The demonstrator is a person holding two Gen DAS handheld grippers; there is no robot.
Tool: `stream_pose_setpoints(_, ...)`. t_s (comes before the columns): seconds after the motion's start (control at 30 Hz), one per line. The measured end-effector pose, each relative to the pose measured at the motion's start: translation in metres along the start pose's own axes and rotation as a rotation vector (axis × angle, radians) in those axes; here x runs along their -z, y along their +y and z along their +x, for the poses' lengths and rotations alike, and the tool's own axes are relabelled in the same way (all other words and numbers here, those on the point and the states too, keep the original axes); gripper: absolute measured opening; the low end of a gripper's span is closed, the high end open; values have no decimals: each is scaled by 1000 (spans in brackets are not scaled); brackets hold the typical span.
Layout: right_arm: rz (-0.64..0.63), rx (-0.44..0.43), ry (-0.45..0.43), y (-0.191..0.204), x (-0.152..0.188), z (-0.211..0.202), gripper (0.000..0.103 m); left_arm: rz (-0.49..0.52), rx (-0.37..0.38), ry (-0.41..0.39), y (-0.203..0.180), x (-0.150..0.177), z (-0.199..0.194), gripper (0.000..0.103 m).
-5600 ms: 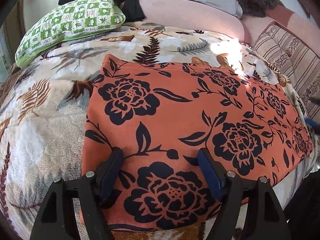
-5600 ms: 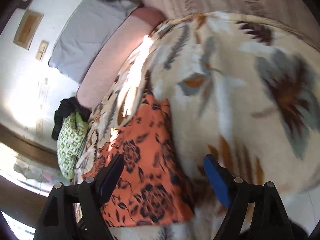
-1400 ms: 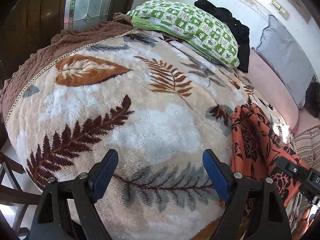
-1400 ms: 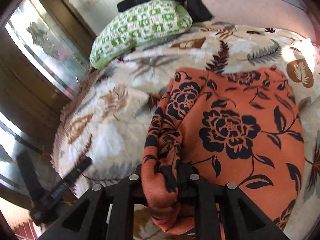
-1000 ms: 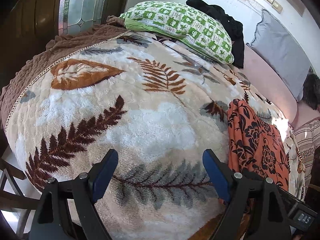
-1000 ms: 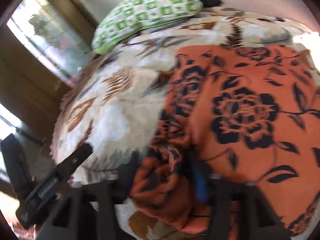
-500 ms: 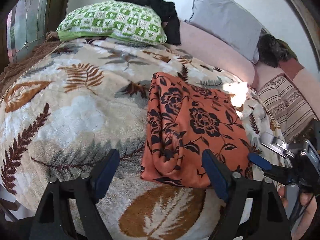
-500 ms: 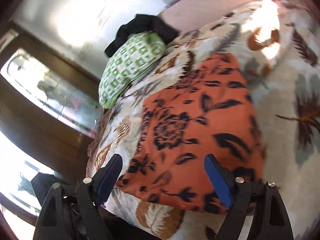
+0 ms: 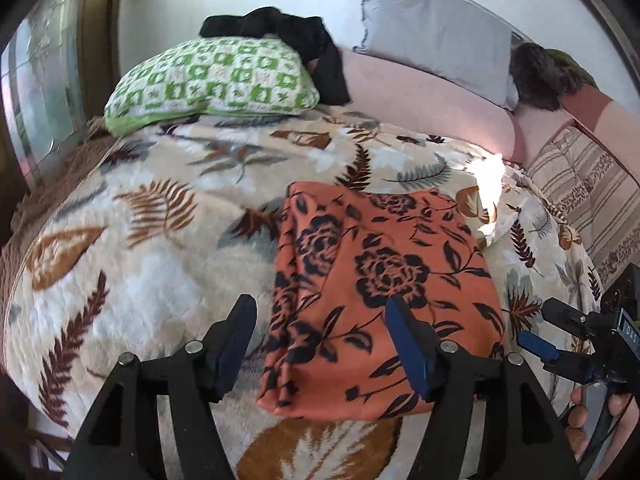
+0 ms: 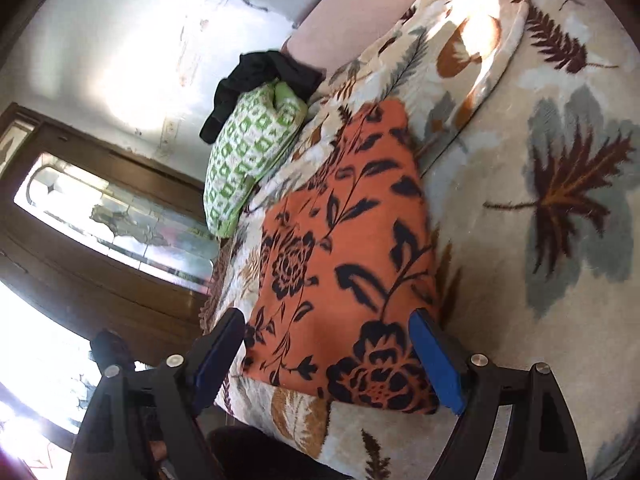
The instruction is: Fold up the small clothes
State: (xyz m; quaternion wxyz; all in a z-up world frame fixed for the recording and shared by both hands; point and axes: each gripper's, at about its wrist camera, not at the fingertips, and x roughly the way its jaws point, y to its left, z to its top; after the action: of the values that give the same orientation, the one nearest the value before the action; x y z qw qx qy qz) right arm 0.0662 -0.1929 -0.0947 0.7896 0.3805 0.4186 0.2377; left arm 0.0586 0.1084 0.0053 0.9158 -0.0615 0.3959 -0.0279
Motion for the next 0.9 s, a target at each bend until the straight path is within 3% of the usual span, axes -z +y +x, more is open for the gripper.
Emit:
stream_pose_setpoints(0.13,52,31,29,-23,-21,0,87,74,8,48,-20,-19,44,68)
stream_pose_setpoints(0.23,94,-5,95,-34,-36,14,87,102,-107,145,-14,-9,89,68)
stream_pose_setpoints(0.27,96,-21,121,-35,-39,20,87,99,-111,182,-8,-2,103,69)
stream_pose_setpoints(0.37,77,-22,185,-29,-39,46,87,81,-86,154,2,6,108,72)
stream_pose_setpoints(0.43,25,35,272,-26,-31,71,86,92,-88,141,2,8,109,72)
stream_pose_setpoints(0.5,-6,71,277,-18,-27,79,48,91,-81,132,4,7,108,72)
stream_pose_setpoints(0.6,-94,102,200,8,-27,63,39,76,-63,126,9,9,108,75)
stream_pose_setpoints(0.7,-123,227,269,-3,-17,81,41,79,-55,124,8,11,105,75)
stream_pose_setpoints(0.73,-67,201,273,-13,-17,82,43,84,-58,116,8,11,105,75)
stream_pose_setpoints(0.8,17,125,237,-17,-26,67,58,77,-53,118,10,10,105,75)
stream_pose_setpoints(0.9,18,83,136,-10,-46,46,73,70,-47,116,12,11,106,75)
